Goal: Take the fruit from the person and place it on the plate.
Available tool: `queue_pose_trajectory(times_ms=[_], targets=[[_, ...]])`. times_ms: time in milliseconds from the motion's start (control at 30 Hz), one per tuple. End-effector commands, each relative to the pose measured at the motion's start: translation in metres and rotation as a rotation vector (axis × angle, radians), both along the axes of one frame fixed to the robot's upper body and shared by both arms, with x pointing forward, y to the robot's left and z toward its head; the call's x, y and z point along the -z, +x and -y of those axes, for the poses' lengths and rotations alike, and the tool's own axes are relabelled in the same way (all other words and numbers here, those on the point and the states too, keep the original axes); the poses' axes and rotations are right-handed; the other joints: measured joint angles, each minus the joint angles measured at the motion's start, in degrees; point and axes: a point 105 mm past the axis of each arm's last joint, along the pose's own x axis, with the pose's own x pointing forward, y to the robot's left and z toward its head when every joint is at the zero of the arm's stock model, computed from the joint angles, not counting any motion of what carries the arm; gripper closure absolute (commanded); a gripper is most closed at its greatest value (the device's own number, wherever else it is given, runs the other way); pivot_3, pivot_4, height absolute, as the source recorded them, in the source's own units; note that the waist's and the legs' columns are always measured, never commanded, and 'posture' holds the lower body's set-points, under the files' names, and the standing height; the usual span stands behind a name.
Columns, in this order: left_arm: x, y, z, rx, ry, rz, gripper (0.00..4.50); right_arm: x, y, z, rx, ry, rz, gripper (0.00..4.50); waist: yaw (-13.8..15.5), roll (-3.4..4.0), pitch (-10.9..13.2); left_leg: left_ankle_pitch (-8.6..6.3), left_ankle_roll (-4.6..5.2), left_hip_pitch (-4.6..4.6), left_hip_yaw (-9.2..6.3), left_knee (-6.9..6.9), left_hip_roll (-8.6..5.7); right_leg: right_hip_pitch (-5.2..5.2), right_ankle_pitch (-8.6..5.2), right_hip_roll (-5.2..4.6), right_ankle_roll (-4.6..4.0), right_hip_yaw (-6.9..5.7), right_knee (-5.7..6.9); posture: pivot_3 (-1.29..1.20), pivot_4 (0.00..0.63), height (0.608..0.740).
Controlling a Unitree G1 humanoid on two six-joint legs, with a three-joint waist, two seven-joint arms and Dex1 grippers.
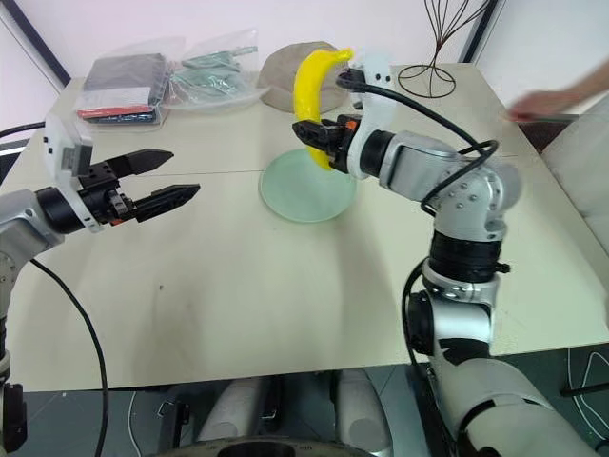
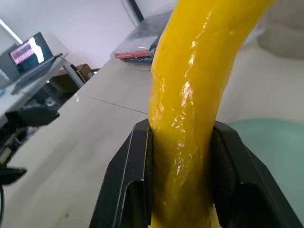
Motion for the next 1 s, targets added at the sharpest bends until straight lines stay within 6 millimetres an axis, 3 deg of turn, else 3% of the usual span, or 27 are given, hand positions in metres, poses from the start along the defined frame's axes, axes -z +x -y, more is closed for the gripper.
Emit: queue_pose_trajectory(times_ms=[33, 367, 533, 1000], targets=[[-0.014, -0.005, -0.001, -0.005, 0.012, 0.055, 0.00, -0.003, 0.008, -0.007, 0.020, 0.048, -0.024, 3.29, 0.01, 0.00, 0.00, 0.00, 0.00, 0.00, 0.00, 0.00, 0.00, 0.00, 0.00, 0.00, 0.00, 0.00, 0.00, 0.00, 0.150, 0.740], [-0.014, -0.012, -0.006, -0.033, 0.025, 0.051, 0.00, 0.076, 0.013, -0.027, 0.032, -0.026, -0.214, 3.29, -0.16, 0.01, 0.00, 0.00, 0.00, 0.00, 0.00, -0.02, -0.01, 0.00, 0.00, 0.04, 0.00, -0.01, 0.00, 0.00, 0.150, 0.740], [-0.014, -0.016, -0.008, -0.040, 0.031, 0.043, 0.00, 0.100, 0.017, -0.025, 0.048, -0.037, -0.268, 3.29, -0.18, 0.01, 0.00, 0.00, 0.00, 0.01, 0.00, -0.02, -0.01, 0.00, 0.00, 0.11, 0.00, -0.02, 0.00, 0.00, 0.150, 0.740], [-0.013, -0.017, -0.005, -0.038, 0.029, 0.036, 0.00, 0.102, 0.028, -0.025, 0.066, -0.022, -0.251, 3.29, -0.18, 0.02, 0.01, 0.00, 0.00, 0.01, -0.01, -0.02, 0.00, 0.00, 0.00, 0.17, 0.00, -0.02, 0.00, 0.00, 0.150, 0.740]])
